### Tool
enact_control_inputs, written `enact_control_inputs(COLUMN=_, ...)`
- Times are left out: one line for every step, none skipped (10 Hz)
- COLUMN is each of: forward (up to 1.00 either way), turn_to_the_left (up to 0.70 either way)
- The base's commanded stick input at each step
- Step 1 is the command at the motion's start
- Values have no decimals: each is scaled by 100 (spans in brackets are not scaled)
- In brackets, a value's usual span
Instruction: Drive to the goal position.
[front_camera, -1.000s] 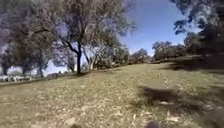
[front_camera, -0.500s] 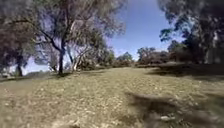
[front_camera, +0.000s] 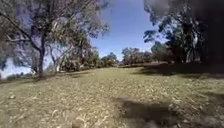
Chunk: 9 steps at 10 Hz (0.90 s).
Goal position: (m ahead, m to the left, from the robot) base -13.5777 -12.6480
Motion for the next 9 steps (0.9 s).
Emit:
enact_control_inputs(forward=100, turn_to_the_left=-27)
enact_control_inputs(forward=100, turn_to_the_left=-27)
enact_control_inputs(forward=100, turn_to_the_left=-27)
enact_control_inputs(forward=100, turn_to_the_left=-27)
enact_control_inputs(forward=100, turn_to_the_left=-27)
enact_control_inputs(forward=100, turn_to_the_left=-27)
enact_control_inputs(forward=100, turn_to_the_left=-27)
enact_control_inputs(forward=100, turn_to_the_left=-27)
enact_control_inputs(forward=100, turn_to_the_left=-27)
